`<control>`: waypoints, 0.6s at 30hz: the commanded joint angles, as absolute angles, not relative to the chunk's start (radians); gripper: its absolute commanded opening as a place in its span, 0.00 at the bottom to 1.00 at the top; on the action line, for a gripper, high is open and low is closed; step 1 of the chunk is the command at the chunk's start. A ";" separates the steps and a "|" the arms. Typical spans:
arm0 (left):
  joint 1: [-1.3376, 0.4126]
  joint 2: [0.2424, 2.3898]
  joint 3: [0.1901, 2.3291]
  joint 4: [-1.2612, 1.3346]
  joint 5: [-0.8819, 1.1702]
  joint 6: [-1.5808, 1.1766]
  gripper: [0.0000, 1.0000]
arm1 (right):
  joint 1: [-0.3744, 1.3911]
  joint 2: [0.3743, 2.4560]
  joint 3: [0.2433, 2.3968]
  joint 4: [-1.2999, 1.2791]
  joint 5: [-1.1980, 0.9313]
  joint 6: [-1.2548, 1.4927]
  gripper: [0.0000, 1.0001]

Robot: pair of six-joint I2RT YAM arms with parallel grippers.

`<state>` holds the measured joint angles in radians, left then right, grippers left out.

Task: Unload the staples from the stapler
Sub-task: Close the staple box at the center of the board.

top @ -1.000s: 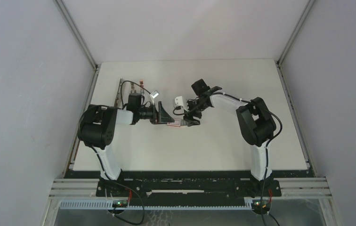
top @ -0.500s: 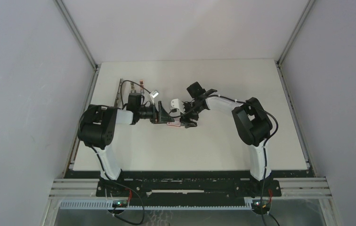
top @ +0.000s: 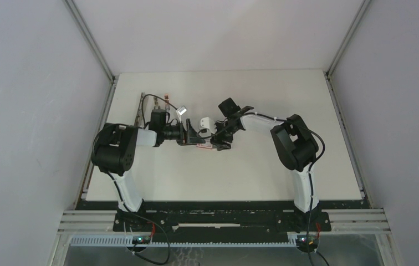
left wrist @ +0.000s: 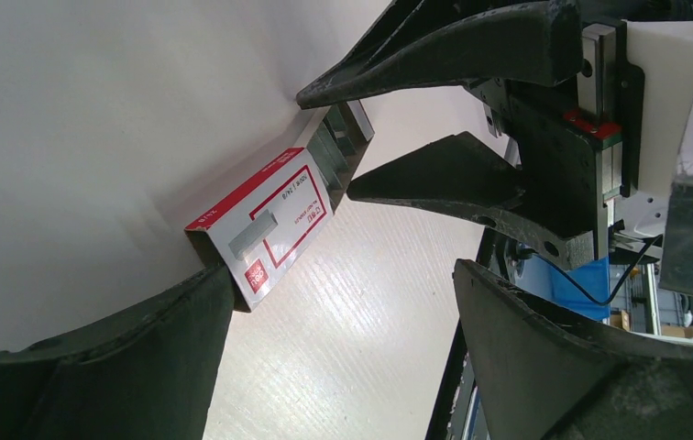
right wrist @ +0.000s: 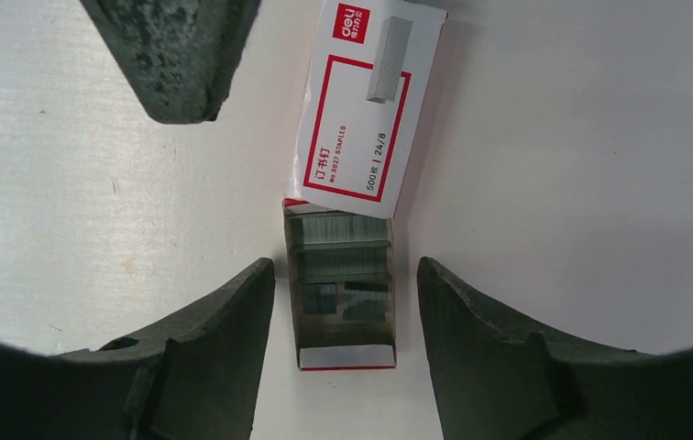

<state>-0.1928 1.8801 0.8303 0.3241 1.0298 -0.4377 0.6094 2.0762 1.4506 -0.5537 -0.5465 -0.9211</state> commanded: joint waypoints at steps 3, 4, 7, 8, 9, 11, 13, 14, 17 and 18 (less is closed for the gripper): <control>-0.187 1.877 0.806 0.356 1.058 -0.451 0.93 | 0.616 2.089 1.491 -0.530 -0.535 -0.880 0.57; -0.186 1.876 0.807 0.356 1.058 -0.452 0.93 | 0.616 2.089 1.494 -0.531 -0.535 -0.873 0.56; -0.187 1.875 0.804 0.356 1.059 -0.453 0.93 | 0.615 2.093 1.502 -0.534 -0.532 -0.856 0.54; -0.187 1.875 0.804 0.356 1.059 -0.452 0.93 | 0.615 2.092 1.502 -0.531 -0.530 -0.848 0.53; -0.187 1.874 0.804 0.356 1.058 -0.454 0.93 | 0.615 2.093 1.503 -0.529 -0.528 -0.836 0.52; -0.186 1.871 0.801 0.357 1.056 -0.454 0.93 | 0.615 2.091 1.505 -0.527 -0.527 -0.822 0.51; -0.186 1.870 0.799 0.362 1.055 -0.458 0.93 | 0.615 2.089 1.504 -0.526 -0.532 -0.814 0.51; -0.187 1.870 0.799 0.362 1.054 -0.459 0.93 | 0.615 2.088 1.504 -0.527 -0.535 -0.811 0.51; -0.186 1.869 0.796 0.363 1.051 -0.460 0.93 | 0.616 2.084 1.504 -0.526 -0.537 -0.808 0.50; -0.186 1.869 0.796 0.364 1.049 -0.461 0.93 | 0.617 2.081 1.503 -0.524 -0.538 -0.792 0.50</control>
